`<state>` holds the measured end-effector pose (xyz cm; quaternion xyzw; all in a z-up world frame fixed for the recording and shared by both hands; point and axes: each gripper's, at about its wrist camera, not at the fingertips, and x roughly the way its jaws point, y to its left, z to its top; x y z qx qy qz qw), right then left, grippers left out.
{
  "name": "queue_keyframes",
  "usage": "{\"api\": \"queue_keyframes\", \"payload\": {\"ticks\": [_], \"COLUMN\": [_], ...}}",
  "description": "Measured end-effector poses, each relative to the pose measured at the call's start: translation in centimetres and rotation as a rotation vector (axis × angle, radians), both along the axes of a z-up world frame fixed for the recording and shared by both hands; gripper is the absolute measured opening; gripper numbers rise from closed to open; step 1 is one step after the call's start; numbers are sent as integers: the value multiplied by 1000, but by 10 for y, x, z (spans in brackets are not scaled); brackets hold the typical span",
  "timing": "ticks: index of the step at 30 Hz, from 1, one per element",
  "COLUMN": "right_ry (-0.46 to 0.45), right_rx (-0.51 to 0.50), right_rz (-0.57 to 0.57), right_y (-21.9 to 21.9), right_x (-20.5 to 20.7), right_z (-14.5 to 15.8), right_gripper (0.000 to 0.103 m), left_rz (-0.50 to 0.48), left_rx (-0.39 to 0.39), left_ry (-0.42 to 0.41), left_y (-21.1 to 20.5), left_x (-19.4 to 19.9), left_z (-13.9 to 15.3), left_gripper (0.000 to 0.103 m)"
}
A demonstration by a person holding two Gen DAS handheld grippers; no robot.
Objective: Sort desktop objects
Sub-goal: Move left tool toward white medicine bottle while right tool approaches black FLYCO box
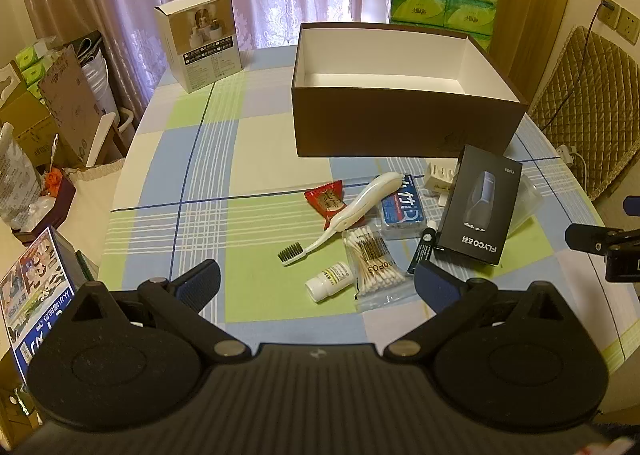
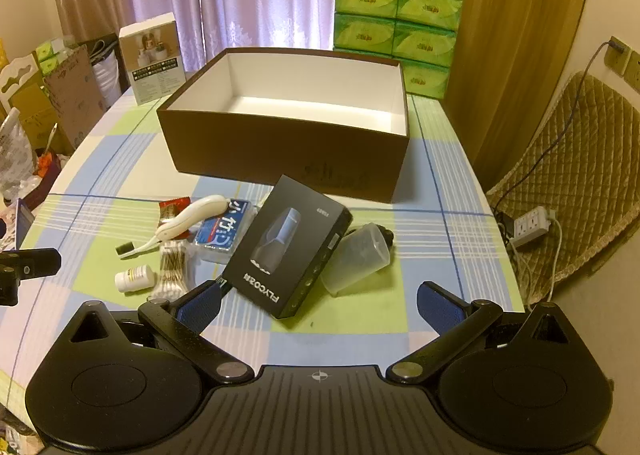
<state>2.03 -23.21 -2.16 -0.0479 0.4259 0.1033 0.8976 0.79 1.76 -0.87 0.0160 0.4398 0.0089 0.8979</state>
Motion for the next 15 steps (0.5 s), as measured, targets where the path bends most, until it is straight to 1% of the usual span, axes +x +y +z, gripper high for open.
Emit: {"api": "queue_keyframes", "payload": {"ticks": [15], "right_ry": [-7], "right_rx": [-1], "right_rz": [0], "right_y": [1], "right_x": [2], "right_z": [-2], "right_gripper": [101], "left_rz": [-15], "left_rx": [-10], "left_ry": [16], "left_y": [1], "left_x": [5], "left_z": [-7], "left_gripper": [102]}}
